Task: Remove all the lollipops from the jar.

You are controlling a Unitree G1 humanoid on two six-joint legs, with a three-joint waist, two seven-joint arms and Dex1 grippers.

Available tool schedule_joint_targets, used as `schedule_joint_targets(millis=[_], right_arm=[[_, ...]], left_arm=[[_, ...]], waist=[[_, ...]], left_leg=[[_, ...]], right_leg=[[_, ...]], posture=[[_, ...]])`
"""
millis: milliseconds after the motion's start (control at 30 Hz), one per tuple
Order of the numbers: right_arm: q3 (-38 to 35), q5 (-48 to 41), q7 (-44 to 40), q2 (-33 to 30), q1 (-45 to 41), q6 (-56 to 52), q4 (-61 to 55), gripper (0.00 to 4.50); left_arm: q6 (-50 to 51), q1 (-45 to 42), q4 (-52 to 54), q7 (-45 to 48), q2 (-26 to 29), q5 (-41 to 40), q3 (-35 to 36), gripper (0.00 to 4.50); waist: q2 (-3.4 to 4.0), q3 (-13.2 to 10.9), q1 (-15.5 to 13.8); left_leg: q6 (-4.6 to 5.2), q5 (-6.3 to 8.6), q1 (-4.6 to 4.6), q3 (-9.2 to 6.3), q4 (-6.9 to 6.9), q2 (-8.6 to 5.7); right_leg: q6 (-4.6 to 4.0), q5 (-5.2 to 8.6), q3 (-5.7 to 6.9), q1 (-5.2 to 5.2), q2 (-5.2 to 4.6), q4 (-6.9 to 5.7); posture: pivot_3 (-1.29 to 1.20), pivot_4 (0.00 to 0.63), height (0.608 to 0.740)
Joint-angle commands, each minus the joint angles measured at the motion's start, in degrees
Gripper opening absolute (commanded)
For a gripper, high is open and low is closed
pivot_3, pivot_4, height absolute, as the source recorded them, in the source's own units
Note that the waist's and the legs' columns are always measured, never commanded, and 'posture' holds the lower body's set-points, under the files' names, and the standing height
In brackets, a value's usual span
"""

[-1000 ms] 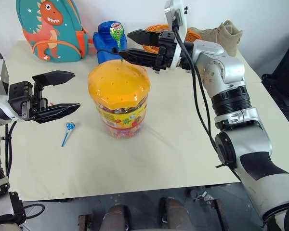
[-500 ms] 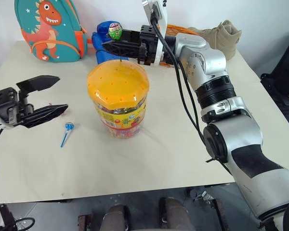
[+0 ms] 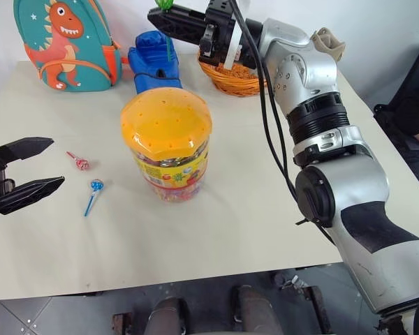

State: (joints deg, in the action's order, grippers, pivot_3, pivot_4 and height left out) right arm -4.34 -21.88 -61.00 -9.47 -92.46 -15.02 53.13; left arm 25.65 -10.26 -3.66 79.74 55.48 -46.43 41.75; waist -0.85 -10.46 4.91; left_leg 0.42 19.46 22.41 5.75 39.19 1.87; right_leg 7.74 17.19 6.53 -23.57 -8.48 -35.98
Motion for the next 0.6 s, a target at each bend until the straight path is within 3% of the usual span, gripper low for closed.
schedule_joint_targets(millis=[33,233,367,467,600], right_arm=[[-2.74,-1.28,1.69,-3.44,-2.27,-1.96,-5.39,0.06],[-1.67,-1.63,4.31,-12.95,7.75,-16.68,-24.32,0.06],[-2.57,-5.41,8.41,-22.22,18.91,-36.17,-42.8,0.06],[-1.53,-7.73,9.56,-30.03,32.95,-47.55,-57.8,0.06],[-2.56,-12.19,11.54,-36.03,47.65,-60.24,-69.39,0.06]], left_arm=[[-0.12,1.91,2.33,1.83,-0.36,-2.92,2.75,4.5],[0.89,6.45,5.21,4.17,-0.36,-4.69,3.13,4.5],[1.69,9.08,7.84,5.94,-0.98,-5.78,1.93,4.5],[1.15,9.17,8.21,6.84,-1.53,-5.5,-0.15,4.5],[0.72,10.02,9.45,8.46,-1.47,-3.85,-4.01,4.5]], waist=[[0.0,0.0,0.0],[-0.07,0.04,-0.41],[-0.02,0.01,-1.25],[0.01,0.0,-1.98],[0.0,0.0,-2.67]], left_leg=[[0.0,0.0,0.0,-0.01,0.0,0.0],[0.0,0.0,0.01,-0.11,-0.03,-0.02],[0.0,0.01,0.02,-0.1,-0.03,-0.04],[0.0,0.01,0.01,-0.05,-0.05,-0.01],[-0.01,0.01,-0.01,0.32,-0.05,-0.01]], right_leg=[[0.0,0.0,0.0,0.0,0.0,0.0],[0.0,0.0,0.01,0.02,-0.02,-0.01],[0.0,0.0,-0.03,0.01,-0.08,0.03],[-0.07,0.04,-0.06,-0.04,-0.07,0.07],[-0.09,0.05,-0.17,-0.07,-0.07,0.13]], posture=[[0.0,0.15,0.74],[0.0,0.15,0.74],[0.0,0.15,0.74],[0.0,0.15,0.74],[0.0,0.15,0.74]])
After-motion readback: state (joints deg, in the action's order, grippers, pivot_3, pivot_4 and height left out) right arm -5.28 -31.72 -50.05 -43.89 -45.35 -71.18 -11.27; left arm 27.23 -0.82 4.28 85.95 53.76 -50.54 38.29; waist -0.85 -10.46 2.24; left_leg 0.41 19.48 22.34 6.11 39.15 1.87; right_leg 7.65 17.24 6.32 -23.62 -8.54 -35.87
